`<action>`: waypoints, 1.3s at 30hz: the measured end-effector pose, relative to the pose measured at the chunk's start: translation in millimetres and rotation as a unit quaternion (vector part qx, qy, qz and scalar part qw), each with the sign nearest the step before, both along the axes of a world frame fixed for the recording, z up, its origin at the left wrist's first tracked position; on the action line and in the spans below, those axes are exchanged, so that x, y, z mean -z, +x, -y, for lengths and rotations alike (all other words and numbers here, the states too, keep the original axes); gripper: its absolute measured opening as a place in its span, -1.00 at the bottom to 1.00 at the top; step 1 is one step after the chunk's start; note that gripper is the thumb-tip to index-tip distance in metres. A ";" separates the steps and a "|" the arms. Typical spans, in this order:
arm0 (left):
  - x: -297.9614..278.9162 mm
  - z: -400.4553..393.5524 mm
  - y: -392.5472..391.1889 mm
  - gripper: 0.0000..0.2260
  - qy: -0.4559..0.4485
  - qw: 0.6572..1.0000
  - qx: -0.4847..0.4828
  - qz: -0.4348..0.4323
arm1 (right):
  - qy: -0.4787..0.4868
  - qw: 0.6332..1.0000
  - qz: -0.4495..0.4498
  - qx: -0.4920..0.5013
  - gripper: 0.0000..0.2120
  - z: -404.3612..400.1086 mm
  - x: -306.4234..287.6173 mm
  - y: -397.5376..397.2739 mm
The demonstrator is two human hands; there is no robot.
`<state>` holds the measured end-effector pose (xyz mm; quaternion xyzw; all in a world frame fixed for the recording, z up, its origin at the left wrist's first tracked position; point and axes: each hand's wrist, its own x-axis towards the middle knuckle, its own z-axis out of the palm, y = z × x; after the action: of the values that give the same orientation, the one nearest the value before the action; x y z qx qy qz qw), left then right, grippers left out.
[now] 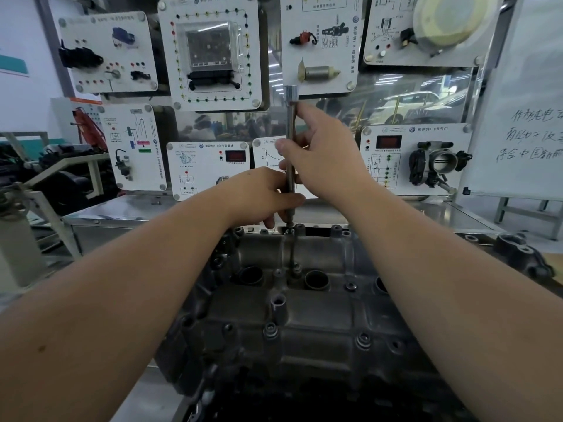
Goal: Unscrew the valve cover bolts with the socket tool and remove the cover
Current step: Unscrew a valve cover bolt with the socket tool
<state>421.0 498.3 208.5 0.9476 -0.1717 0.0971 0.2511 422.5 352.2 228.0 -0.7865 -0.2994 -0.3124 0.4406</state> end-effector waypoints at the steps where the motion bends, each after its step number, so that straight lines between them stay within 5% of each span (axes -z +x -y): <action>1: 0.3 0.3 0.3 -0.86 -0.007 1.000 0.002 -0.004 | 0.003 1.000 -0.008 -0.007 -0.80 0.6 -0.2 0.6; 39: -0.1 0.4 0.9 -0.80 0.001 1.000 -0.003 0.004 | -0.017 0.999 -0.008 0.036 -0.88 -1.5 -4.7 -2.4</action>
<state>421.9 497.9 208.6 0.9480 -0.1694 0.1013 0.2496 420.0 353.7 232.7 -0.8067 -0.2731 -0.3164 0.4178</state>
